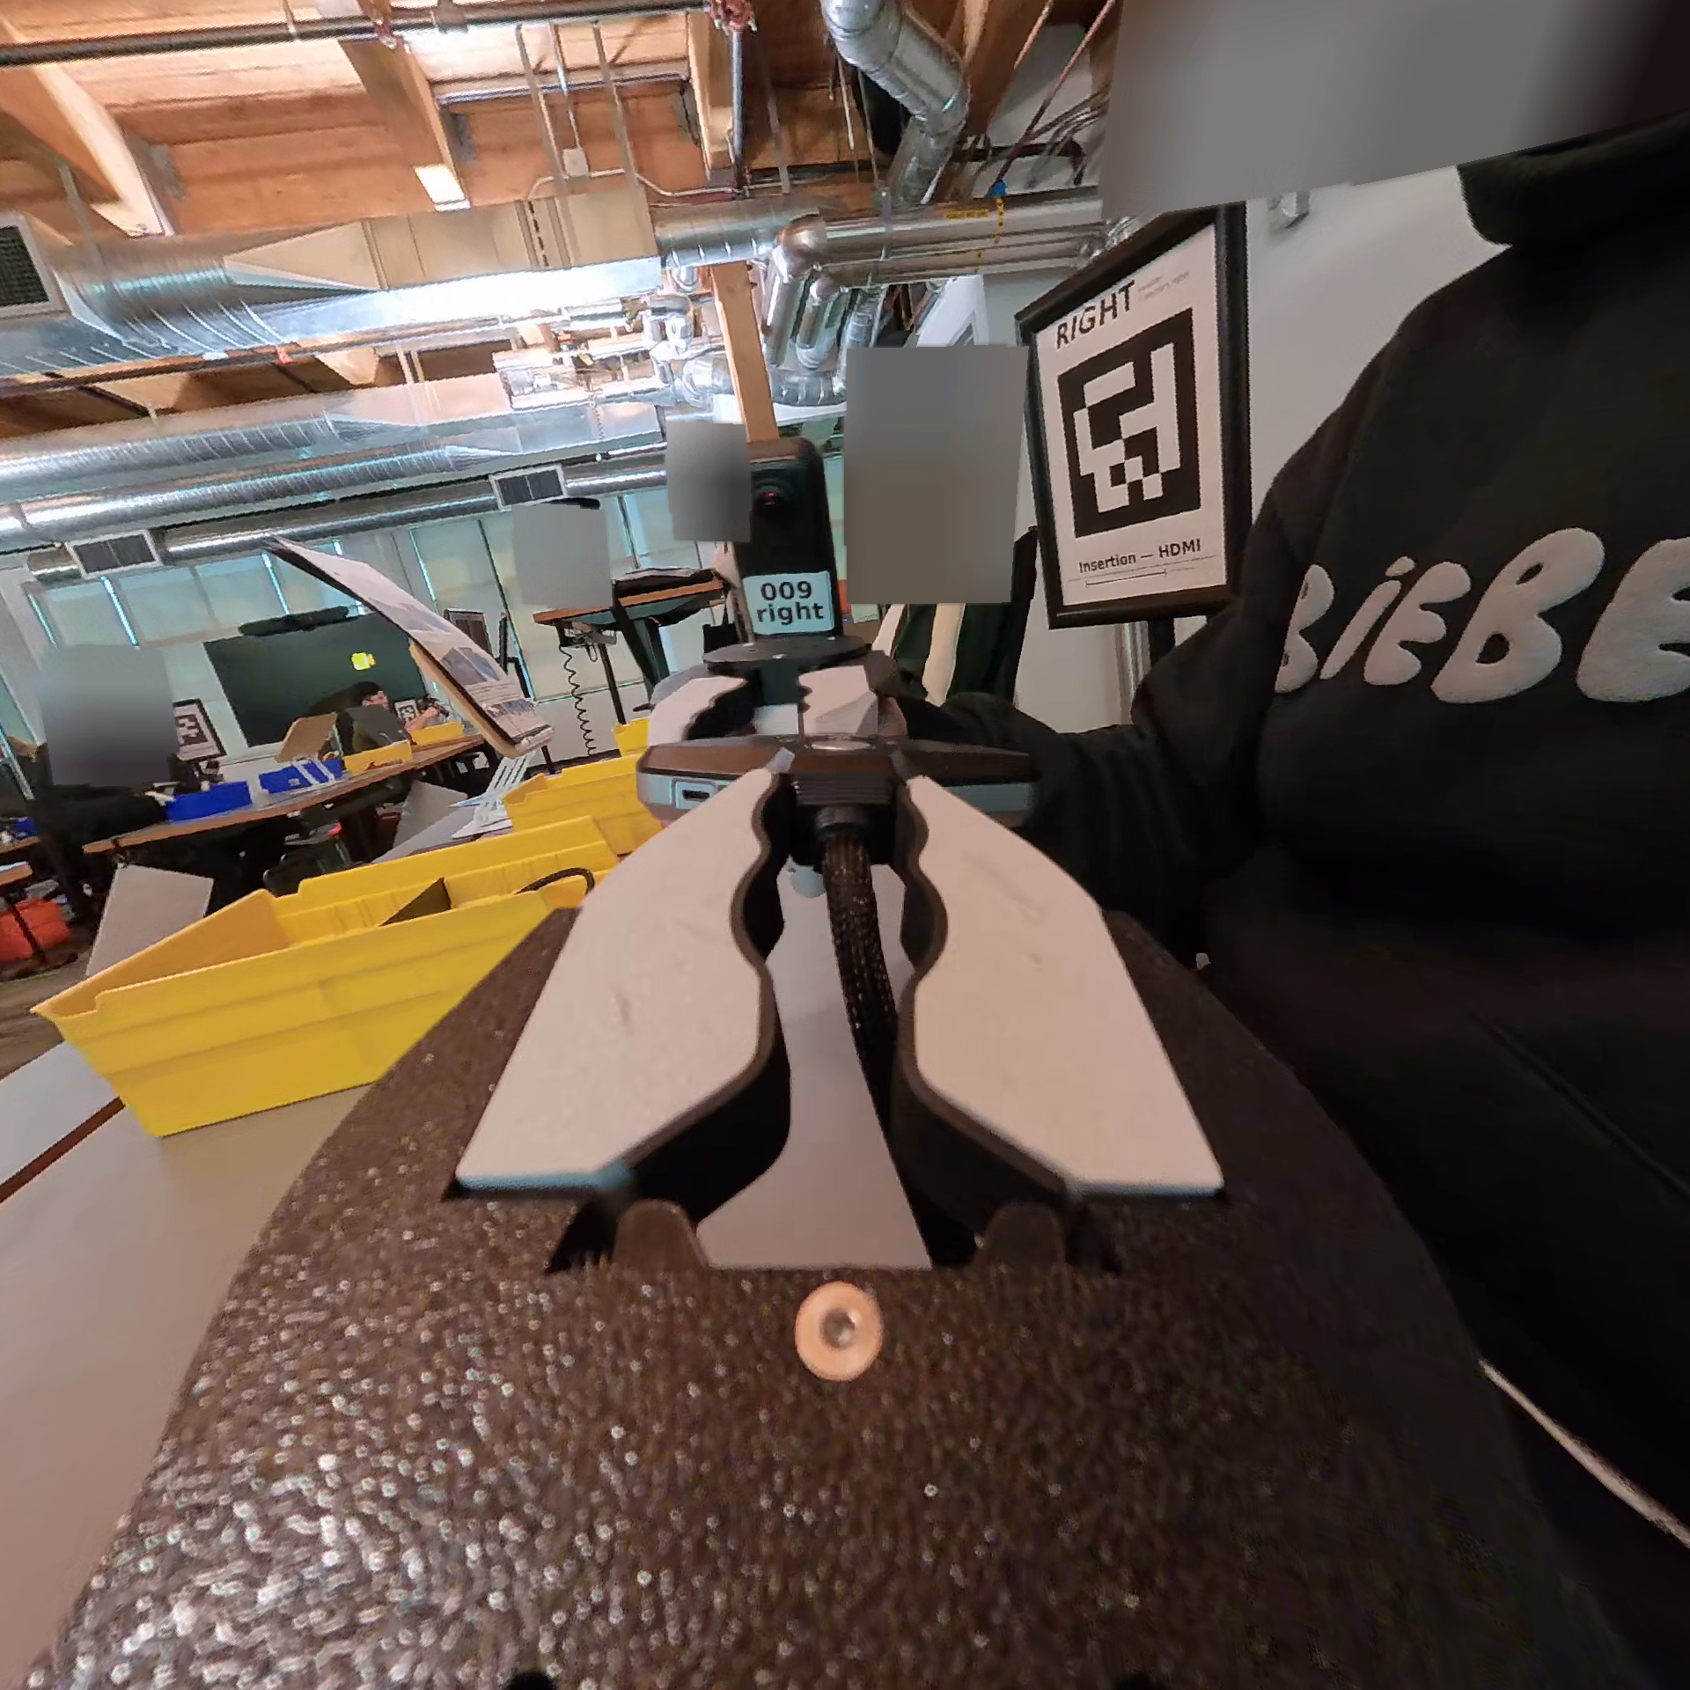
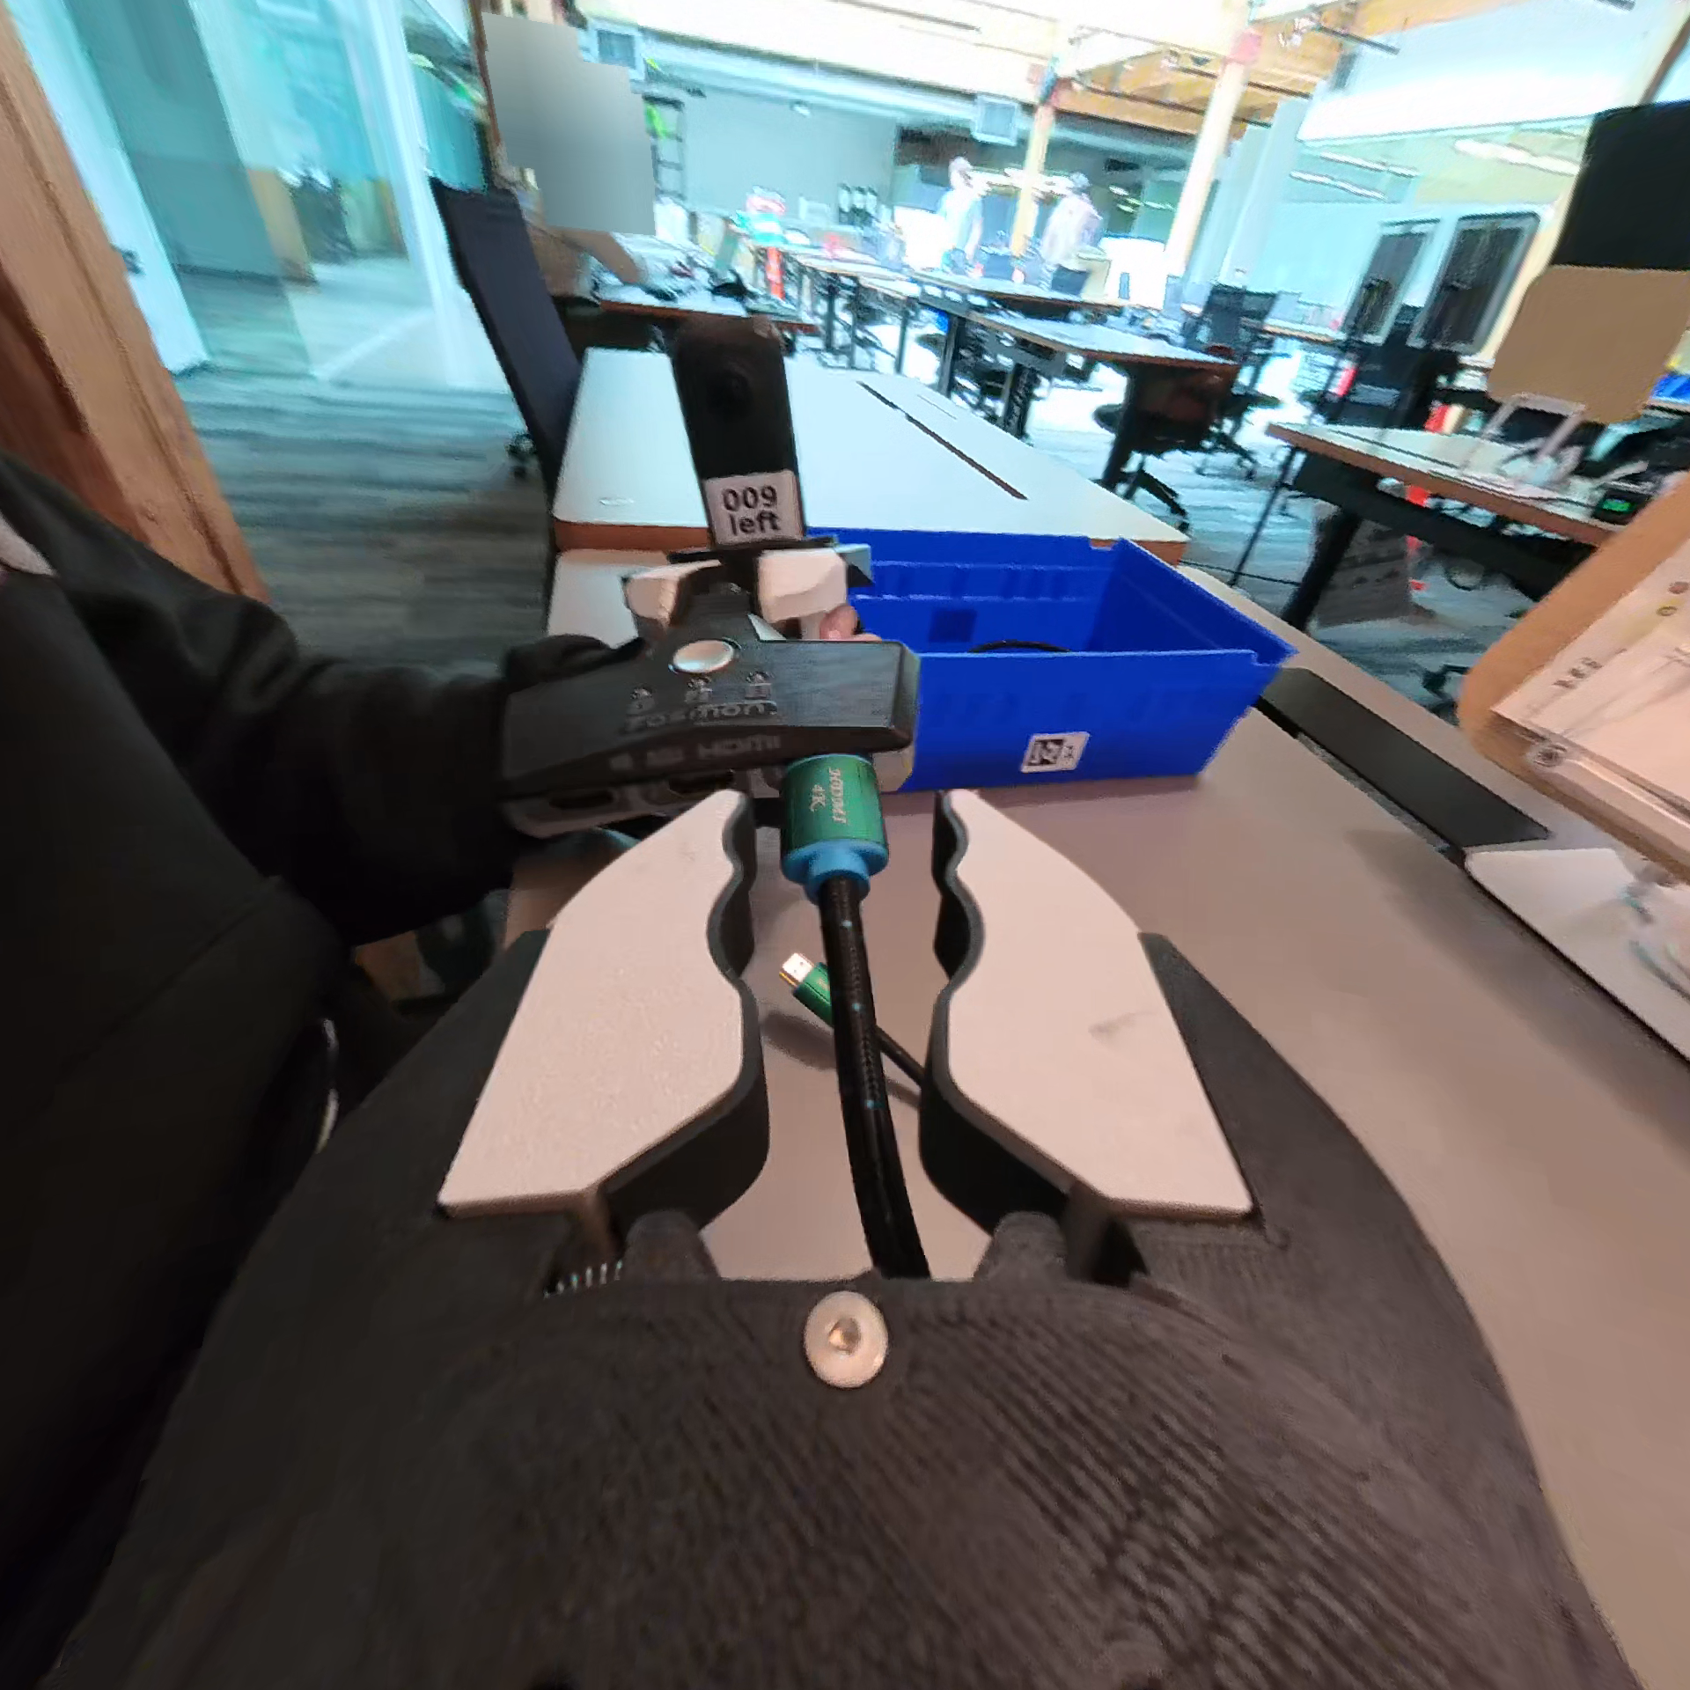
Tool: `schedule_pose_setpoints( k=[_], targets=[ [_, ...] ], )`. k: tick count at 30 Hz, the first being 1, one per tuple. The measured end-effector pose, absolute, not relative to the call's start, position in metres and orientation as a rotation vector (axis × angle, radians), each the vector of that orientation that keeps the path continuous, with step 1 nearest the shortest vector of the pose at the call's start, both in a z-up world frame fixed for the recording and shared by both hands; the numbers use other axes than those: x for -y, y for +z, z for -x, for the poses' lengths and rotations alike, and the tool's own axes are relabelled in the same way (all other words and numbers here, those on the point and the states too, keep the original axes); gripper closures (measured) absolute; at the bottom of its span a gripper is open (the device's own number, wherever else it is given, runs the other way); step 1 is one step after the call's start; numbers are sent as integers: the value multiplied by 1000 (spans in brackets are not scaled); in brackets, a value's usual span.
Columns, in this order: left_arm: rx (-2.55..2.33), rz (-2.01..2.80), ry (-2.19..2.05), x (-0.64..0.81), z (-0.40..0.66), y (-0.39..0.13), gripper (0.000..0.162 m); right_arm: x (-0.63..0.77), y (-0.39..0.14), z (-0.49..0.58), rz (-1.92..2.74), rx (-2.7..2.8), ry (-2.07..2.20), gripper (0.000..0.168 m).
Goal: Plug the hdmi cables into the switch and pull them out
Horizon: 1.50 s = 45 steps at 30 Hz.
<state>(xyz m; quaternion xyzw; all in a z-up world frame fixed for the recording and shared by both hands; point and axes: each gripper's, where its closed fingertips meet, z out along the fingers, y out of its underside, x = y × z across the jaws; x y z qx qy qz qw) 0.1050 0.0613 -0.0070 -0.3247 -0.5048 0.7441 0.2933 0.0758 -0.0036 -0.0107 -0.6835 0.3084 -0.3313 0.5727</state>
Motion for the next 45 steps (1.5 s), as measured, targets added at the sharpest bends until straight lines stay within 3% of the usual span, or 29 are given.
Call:
schedule_pose_setpoints(
  k=[6,21,45],
  targets=[
    [1321,879,1978,-62,-100,-5,141,0,-13,-73,1570,-728,-760,146],
    [1617,937,1868,-50,-95,-24,140,8,-29,-70,1564,-773,-747,146],
    [1570,870,1831,-43,-97,-37,140,13,-35,-71,1547,-771,-791,146]
  ],
)
